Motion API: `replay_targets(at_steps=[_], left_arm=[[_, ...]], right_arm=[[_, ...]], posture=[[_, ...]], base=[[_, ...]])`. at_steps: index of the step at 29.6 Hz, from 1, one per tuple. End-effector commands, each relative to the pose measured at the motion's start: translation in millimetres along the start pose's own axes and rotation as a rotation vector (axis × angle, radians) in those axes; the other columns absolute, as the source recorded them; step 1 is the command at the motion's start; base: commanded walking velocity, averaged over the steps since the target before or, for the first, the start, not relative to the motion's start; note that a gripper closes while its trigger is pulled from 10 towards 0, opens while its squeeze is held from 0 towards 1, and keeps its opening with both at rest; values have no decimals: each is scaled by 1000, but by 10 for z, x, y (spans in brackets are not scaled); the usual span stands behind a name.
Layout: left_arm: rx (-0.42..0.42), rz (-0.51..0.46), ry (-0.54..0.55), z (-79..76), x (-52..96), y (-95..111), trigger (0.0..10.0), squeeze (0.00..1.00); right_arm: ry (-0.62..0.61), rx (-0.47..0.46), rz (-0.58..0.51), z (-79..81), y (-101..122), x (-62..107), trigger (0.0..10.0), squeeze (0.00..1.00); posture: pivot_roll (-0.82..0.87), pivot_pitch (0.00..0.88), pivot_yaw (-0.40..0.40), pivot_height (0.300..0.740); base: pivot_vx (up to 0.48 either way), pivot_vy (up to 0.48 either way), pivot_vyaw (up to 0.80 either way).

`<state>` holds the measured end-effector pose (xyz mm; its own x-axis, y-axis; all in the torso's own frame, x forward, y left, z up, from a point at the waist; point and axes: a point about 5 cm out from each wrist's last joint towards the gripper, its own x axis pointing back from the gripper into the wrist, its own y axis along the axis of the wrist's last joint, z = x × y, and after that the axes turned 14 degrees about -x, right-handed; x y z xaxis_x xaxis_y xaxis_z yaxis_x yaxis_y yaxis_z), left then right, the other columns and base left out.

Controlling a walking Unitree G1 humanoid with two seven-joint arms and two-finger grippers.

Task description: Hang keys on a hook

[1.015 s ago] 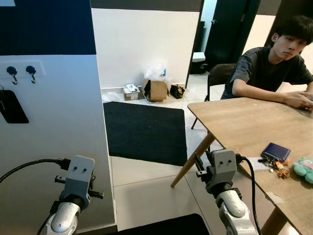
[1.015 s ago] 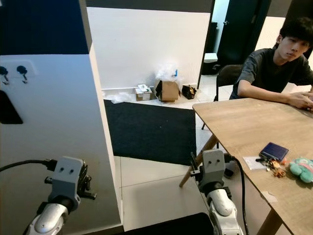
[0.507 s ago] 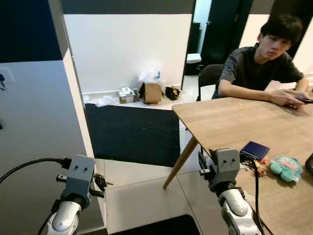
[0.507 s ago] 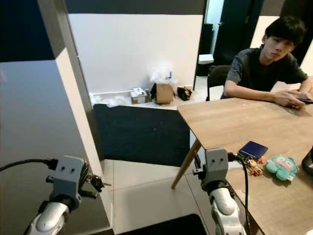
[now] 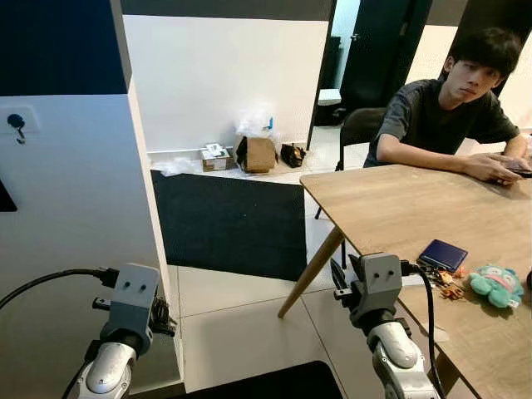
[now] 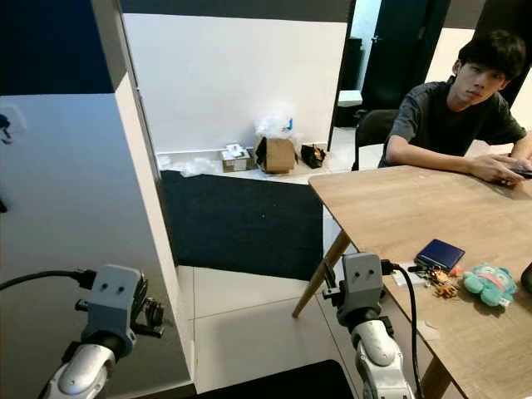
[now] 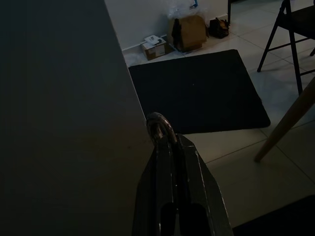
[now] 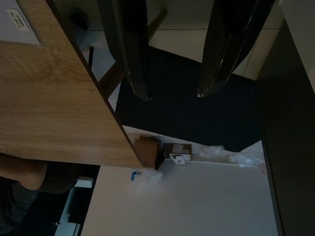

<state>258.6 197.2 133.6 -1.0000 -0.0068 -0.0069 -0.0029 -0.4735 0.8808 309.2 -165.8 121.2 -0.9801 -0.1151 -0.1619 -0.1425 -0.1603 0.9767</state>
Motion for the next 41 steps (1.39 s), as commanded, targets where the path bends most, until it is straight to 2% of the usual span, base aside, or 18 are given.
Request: replay_targets(at_steps=[1, 5, 36, 41], left_arm=[[11, 7, 15, 20, 11, -1, 10000, 0], [13, 10, 18, 26, 12, -5, 10000, 0], [22, 12, 26, 30, 35, -11, 10000, 0], [26, -3, 22, 28, 52, 8, 10000, 0]], right_arm=[[-8, -8, 23, -16, -44, 23, 10000, 0], [-6, -8, 24, -13, -45, 21, 10000, 0], [10, -4, 34, 4, -63, 12, 10000, 0], [10, -5, 34, 6, -65, 15, 10000, 0]], posture=[[120, 59, -19, 740], [120, 59, -20, 740], [125, 58, -27, 740], [126, 59, -26, 740]], base=[[0, 0, 0], [0, 142, 0], [0, 480, 0], [0, 120, 0]])
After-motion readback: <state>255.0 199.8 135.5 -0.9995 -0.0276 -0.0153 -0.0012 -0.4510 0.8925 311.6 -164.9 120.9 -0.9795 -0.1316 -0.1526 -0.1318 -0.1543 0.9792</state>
